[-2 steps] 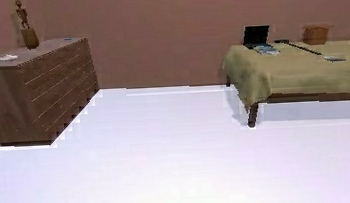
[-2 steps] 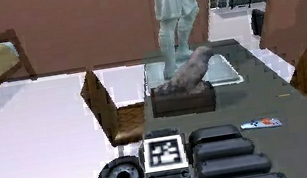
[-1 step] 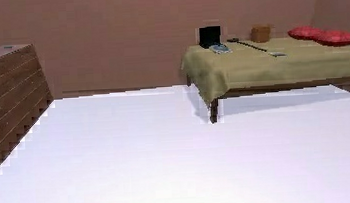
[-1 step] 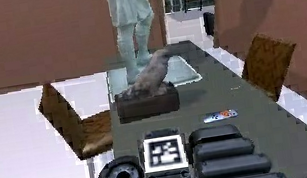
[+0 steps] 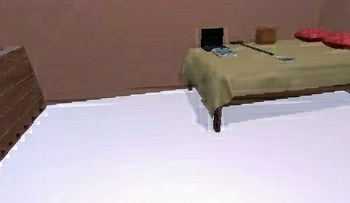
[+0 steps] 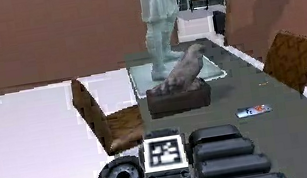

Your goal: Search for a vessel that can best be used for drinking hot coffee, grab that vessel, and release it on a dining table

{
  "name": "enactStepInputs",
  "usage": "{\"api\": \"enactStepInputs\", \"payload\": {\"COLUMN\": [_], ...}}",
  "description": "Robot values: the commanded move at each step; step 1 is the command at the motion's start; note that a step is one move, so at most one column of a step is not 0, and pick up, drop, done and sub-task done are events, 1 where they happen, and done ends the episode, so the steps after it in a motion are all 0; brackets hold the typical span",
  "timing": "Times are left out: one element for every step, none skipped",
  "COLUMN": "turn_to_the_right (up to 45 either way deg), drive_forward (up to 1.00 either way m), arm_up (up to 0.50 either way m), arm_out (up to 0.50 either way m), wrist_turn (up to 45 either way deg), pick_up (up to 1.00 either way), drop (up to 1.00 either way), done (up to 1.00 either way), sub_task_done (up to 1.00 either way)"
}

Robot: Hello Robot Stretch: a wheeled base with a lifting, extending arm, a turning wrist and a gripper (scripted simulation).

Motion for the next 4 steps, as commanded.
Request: {"api": "enactStepInputs", "payload": {"turn_to_the_right": [30.0,0.0,0.0,45.0], "drive_forward": [0.00,1.00,0.35,0.00], "arm_up": [0.00,0.00,0.00,0.00], "arm_out": [0.00,0.00,0.00,0.00], "wrist_turn": [0.0,0.0,0.0,0.0], "pick_up": [0.00,0.00,0.00,0.00], "drop": [0.00,0.00,0.00,0.00], "done": [0.00,0.00,0.00,0.00], "sub_task_done": [0.00,0.00,0.00,0.00]}}
